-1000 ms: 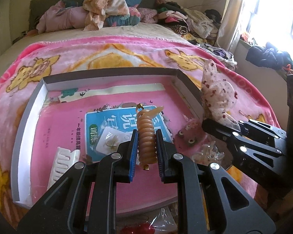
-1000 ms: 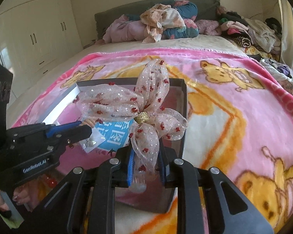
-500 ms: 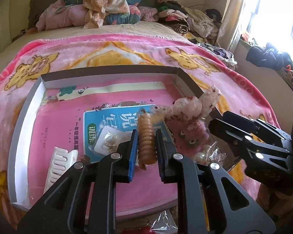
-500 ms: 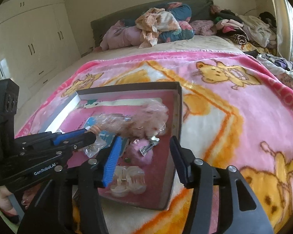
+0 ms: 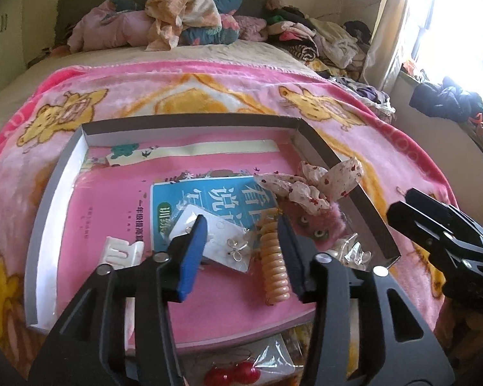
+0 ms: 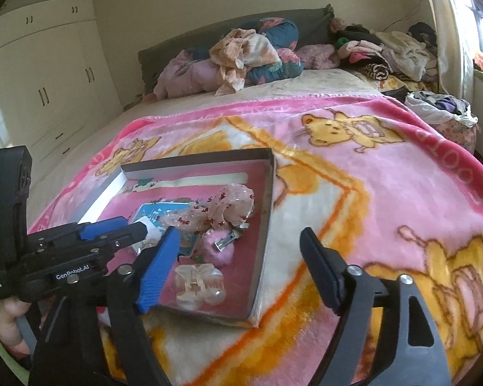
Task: Organize jewelry
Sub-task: 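Open the right tool to drop the bow while the left tool drops the spiral hair tie into the box, then withdraw both open tools from the box toward the remaining items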
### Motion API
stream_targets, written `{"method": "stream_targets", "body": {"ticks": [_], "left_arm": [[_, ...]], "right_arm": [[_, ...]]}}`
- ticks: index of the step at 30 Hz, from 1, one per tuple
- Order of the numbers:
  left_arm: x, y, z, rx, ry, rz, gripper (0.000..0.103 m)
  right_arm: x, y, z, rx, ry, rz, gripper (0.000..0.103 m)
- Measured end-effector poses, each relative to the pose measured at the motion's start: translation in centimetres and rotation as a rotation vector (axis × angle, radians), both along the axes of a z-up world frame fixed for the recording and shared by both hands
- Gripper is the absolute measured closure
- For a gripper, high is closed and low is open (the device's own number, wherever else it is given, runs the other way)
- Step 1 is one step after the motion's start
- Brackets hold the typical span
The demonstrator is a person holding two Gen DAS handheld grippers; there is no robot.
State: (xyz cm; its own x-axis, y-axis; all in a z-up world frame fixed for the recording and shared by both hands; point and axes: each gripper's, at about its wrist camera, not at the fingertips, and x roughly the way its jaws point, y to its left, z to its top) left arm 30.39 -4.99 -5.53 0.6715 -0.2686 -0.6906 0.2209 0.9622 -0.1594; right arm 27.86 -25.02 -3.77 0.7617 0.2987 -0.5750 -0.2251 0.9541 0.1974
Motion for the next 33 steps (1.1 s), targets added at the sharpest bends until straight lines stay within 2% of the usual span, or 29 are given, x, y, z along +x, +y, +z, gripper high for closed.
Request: {"method": "stream_targets", "body": {"ticks": [2,6,8,13,25,33], "left_arm": [[-0.3,0.2,0.3,-0.006,-0.007,0.003,0.049],[-1.0,0.6,1.0,-0.02,-0.022,0.017,0.032],[-1.5,1.1,1.4,-0.037,-0.032,0.028,0.018],[-2.9,1.9,2.6,-0.049,-0.057,0.04,0.012],[-6.1,4.1,4.8,-0.078,-0.093,0.055,0.012],[-7.7,4.6,5.1,-0.087,-0.096,0.054,0.012]], "right_arm": [[-0.4,-0.2,0.2,0.006,-0.006,-0.009,0.02],[-1.4,-0.7,0.7,0.015,-0.02,-0.031,0.014],[-1.8,-0.9,0.9,0.016,-0.024,-0.041,0.012],[-3.2,-1.3,1.6,0.01,-0.042,-0.056,0.011],[-6.7,-0.4,2.5,-0.018,-0.068,-0.031,0.011],[-8.6,-0.1,2.9,-0.027,-0.075,-0.024,0.011]]}}
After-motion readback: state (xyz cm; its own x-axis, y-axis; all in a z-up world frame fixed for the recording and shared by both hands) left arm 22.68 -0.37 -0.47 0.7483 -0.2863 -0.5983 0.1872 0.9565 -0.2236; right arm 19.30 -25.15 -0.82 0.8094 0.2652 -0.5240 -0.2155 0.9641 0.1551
